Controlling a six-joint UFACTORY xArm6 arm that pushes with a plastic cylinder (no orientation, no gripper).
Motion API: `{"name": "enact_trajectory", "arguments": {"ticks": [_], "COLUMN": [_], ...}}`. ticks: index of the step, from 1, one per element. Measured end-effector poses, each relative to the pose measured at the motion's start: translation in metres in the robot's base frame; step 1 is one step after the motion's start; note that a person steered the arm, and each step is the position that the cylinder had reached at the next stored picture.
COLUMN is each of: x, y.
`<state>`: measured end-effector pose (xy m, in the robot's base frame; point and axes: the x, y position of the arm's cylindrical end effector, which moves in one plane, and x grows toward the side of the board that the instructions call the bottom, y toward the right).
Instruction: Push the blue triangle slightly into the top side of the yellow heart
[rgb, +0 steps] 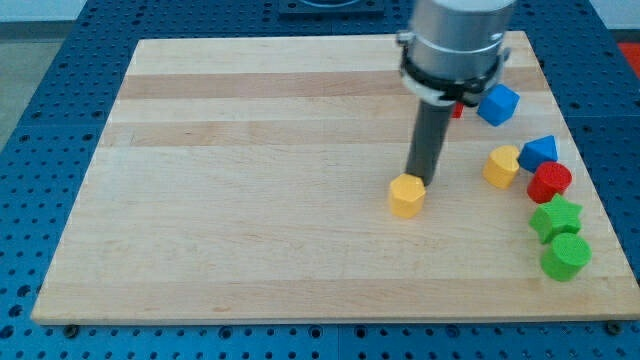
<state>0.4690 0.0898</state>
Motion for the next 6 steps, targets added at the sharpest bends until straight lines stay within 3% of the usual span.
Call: {"name": "enact_trajectory", "arguments": {"ticks": [1, 3, 6], "x": [-0.012, -0.083, -0.075], "y": [0.004, 0.088, 0.164]}}
